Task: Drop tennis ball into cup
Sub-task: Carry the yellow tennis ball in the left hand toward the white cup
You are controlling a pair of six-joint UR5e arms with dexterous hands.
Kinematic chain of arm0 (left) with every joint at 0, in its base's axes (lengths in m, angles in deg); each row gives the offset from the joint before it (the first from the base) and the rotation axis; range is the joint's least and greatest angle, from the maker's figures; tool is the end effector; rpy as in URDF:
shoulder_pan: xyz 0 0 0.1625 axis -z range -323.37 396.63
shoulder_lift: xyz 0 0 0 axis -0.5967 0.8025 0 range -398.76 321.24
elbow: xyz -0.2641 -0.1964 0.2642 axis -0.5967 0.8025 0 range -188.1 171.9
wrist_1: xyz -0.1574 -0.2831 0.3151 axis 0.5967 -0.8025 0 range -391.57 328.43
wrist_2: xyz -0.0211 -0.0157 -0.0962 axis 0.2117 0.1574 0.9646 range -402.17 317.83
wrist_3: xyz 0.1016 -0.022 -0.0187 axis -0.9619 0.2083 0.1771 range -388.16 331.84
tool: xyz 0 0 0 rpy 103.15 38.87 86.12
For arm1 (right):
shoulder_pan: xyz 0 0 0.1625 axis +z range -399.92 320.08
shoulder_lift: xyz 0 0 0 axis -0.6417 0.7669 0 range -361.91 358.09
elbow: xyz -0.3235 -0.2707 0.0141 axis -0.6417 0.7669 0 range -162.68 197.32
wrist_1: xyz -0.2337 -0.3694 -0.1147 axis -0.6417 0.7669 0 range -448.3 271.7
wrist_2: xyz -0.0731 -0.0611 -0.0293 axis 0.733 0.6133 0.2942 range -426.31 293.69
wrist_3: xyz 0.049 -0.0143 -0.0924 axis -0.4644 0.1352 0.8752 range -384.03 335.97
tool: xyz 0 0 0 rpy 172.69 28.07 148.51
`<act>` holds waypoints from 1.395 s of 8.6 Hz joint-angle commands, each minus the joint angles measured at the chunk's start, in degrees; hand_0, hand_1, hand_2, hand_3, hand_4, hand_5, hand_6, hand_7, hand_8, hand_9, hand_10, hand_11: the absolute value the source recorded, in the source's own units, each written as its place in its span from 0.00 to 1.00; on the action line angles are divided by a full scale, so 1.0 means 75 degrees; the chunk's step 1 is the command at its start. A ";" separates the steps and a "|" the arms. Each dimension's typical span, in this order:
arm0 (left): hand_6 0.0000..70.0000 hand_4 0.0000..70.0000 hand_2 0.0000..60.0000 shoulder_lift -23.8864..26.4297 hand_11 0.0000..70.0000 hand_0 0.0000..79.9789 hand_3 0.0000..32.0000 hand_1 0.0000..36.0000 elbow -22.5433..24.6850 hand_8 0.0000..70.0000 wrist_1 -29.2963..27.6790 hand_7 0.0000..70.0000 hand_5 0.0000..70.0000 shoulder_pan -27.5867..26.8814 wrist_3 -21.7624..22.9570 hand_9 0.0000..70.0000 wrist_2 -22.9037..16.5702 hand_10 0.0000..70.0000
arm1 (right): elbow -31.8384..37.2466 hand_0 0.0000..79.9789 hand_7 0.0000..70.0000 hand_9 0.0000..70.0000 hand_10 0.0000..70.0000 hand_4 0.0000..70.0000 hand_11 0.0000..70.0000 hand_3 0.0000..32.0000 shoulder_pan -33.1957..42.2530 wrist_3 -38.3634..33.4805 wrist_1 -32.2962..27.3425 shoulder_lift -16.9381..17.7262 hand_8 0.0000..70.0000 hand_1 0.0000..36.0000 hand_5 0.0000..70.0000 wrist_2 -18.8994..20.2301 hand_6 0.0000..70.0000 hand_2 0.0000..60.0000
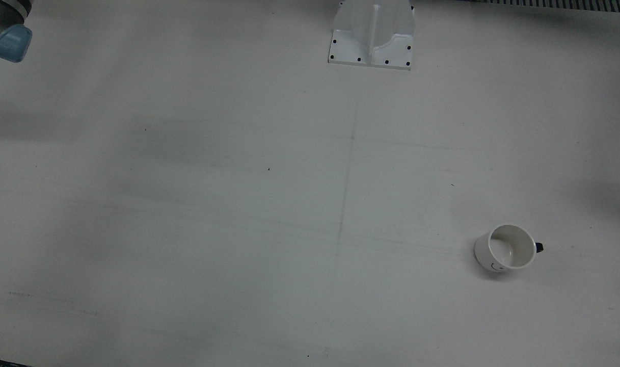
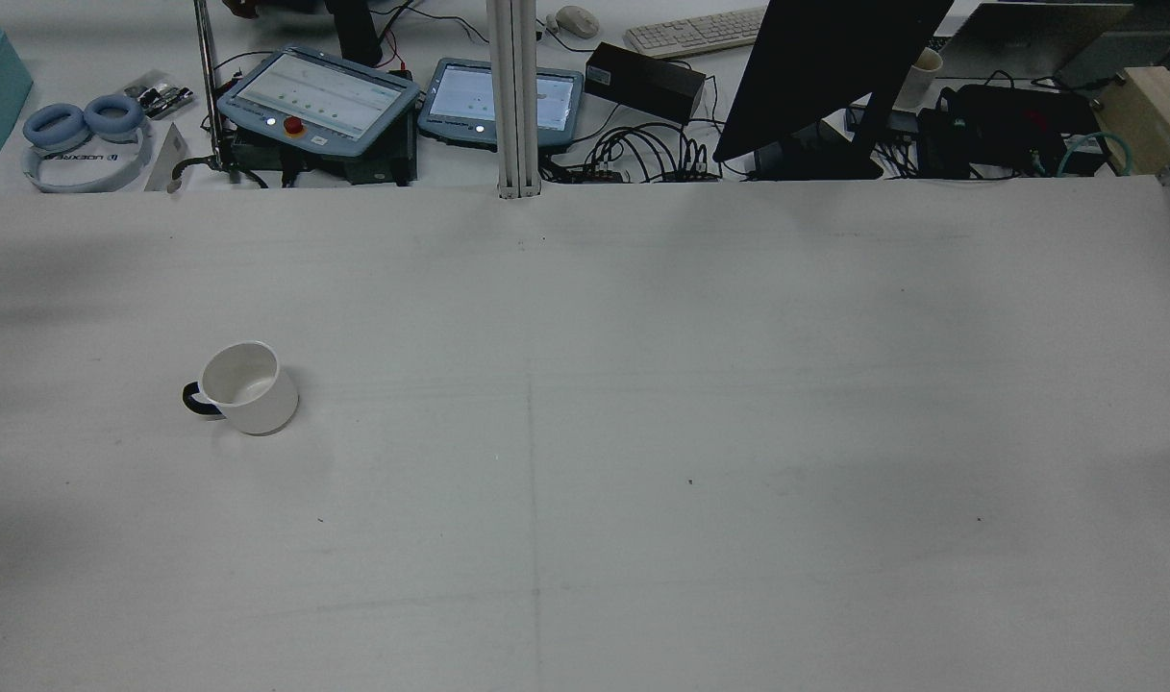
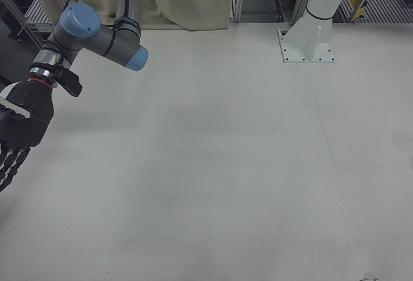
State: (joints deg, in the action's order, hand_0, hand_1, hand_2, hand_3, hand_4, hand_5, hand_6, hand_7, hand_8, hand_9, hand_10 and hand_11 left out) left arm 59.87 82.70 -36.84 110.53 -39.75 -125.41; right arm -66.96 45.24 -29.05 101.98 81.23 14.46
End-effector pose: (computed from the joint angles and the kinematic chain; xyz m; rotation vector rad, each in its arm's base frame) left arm 0.0308 -0.6323 0.5788 0.0145 2.3381 -1.7825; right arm 0.1017 -0.5797 0.6880 -0.0167 1.9732 -2.3057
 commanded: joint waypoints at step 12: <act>1.00 0.55 1.00 0.0384 0.84 1.00 0.00 1.00 0.0198 0.78 -0.0164 1.00 0.49 -0.2949 -0.0141 1.00 0.0059 0.57 | 0.0000 0.00 0.00 0.00 0.00 0.00 0.00 0.00 0.0000 0.0000 0.0000 0.0000 0.00 0.00 0.00 0.0000 0.00 0.00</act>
State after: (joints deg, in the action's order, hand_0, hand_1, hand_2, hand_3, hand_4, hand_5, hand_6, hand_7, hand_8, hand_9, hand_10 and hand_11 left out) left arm 62.23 84.00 -38.29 89.99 -40.37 -124.83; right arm -67.03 45.24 -29.04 101.97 81.23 14.46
